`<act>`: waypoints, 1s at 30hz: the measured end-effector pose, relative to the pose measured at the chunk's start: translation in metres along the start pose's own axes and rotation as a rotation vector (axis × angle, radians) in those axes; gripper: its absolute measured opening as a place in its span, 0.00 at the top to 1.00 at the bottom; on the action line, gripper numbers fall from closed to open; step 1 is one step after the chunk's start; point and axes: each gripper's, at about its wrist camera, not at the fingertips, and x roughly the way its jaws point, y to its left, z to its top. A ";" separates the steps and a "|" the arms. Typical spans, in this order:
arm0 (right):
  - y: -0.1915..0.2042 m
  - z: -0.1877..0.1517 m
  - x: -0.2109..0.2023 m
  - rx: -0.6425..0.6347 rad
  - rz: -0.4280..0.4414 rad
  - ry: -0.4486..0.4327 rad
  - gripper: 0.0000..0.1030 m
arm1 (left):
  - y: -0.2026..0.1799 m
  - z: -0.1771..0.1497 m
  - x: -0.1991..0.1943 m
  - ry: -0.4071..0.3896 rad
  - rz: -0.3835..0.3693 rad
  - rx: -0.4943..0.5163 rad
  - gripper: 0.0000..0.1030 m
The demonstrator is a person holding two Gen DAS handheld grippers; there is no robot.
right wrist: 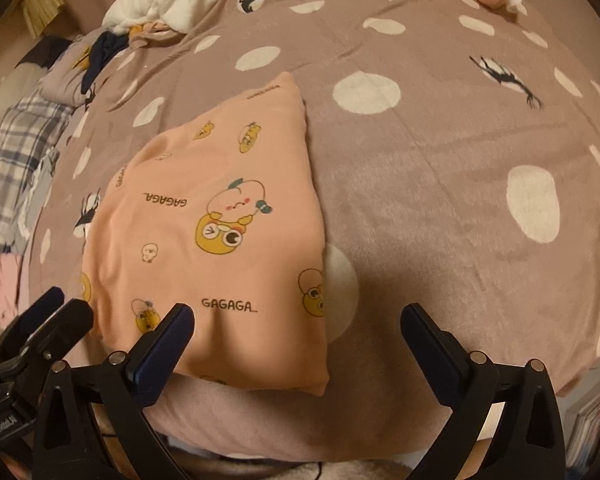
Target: Fold small clothes
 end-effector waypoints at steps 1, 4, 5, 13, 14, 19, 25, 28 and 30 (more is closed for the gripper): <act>0.002 0.003 0.002 -0.006 -0.013 -0.005 0.01 | 0.000 0.000 0.000 0.003 -0.001 -0.001 0.00; 0.004 0.007 0.003 -0.006 -0.009 -0.021 0.01 | -0.002 -0.002 -0.001 0.003 0.018 0.016 0.00; 0.003 0.008 0.003 -0.002 0.006 -0.022 0.01 | -0.003 -0.003 -0.002 -0.001 0.031 0.017 0.00; -0.003 0.012 0.000 0.081 0.020 -0.055 0.01 | -0.005 -0.006 -0.007 -0.023 0.070 0.049 0.00; -0.002 0.012 -0.001 0.084 0.011 -0.061 0.01 | -0.005 -0.006 -0.007 -0.018 0.056 0.046 0.00; 0.004 0.011 -0.003 0.064 0.008 -0.062 0.01 | -0.005 -0.005 -0.014 -0.036 0.041 0.023 0.00; 0.012 0.013 0.000 0.032 0.008 -0.064 0.01 | -0.007 -0.004 -0.013 -0.045 0.048 0.017 0.00; 0.013 0.014 0.001 0.029 0.009 -0.063 0.01 | -0.008 -0.004 -0.011 -0.042 0.051 0.017 0.00; 0.014 0.014 0.001 0.034 0.003 -0.066 0.01 | -0.008 -0.003 -0.010 -0.042 0.056 0.017 0.00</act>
